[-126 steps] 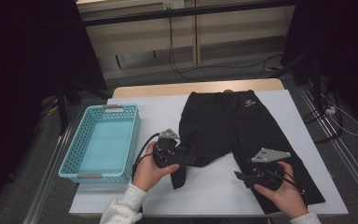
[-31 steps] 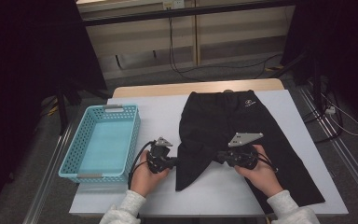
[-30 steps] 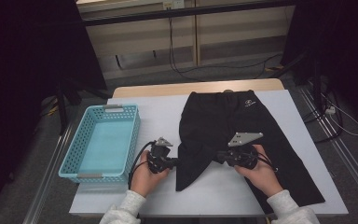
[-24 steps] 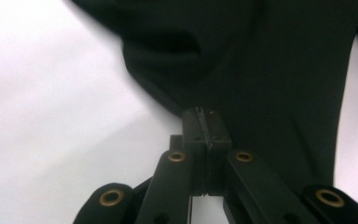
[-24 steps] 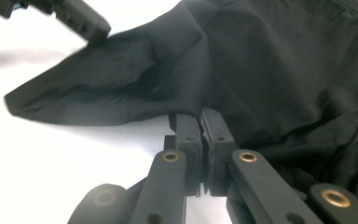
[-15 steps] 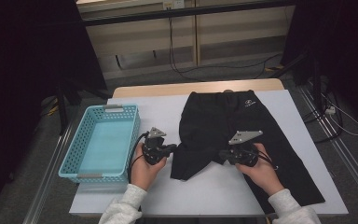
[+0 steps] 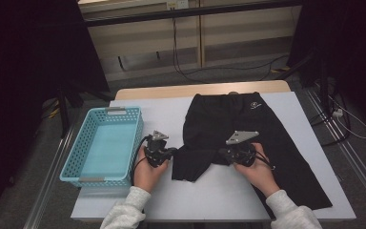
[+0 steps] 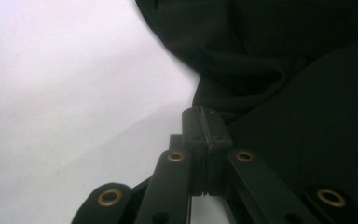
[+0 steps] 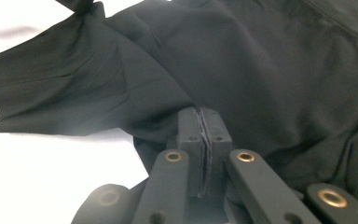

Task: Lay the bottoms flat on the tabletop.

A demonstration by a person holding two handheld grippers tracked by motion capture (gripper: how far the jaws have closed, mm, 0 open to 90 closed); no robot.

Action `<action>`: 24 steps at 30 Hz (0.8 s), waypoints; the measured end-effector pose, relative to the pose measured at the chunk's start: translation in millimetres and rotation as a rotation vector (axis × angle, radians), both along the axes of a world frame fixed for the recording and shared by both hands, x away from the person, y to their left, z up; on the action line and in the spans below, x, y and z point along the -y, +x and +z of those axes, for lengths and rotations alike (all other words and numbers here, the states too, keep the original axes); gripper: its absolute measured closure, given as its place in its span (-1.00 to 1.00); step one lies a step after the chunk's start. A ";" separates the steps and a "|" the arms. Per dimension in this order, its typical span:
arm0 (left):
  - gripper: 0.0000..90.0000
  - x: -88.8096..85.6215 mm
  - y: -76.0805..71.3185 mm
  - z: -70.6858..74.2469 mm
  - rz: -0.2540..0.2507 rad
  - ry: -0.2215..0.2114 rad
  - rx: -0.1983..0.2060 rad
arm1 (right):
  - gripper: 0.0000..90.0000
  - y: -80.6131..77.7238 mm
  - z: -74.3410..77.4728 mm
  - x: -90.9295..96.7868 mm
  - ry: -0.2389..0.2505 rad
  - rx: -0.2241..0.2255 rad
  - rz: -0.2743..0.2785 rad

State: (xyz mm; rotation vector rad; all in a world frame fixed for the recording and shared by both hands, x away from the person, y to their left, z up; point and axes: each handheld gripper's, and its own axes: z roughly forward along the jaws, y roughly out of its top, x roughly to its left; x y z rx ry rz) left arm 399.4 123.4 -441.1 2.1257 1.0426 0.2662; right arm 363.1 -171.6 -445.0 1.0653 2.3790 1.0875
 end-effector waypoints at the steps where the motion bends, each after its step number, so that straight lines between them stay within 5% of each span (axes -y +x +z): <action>1: 0.73 -1.1 -2.3 0.8 -0.009 0.000 0.004 | 0.99 0.8 0.0 -1.3 -0.001 -0.006 -0.003; 6: 0.07 -4.2 -17.1 1.6 -0.052 -0.012 0.003 | 0.98 2.4 -3.5 -5.6 -0.034 -0.017 0.003; 13: -0.10 -8.0 -34.6 -4.9 -0.073 0.029 -0.022 | 0.98 3.6 -6.8 -10.5 -0.066 -0.016 0.016; 20: 0.37 2.5 -41.8 -5.9 -0.117 0.055 -0.025 | 0.97 2.0 -9.4 -7.5 -0.032 -0.029 -0.003; 24: 0.93 7.2 -37.0 -4.1 -0.134 0.026 -0.110 | 0.97 0.0 -11.3 -5.7 -0.016 -0.025 -0.009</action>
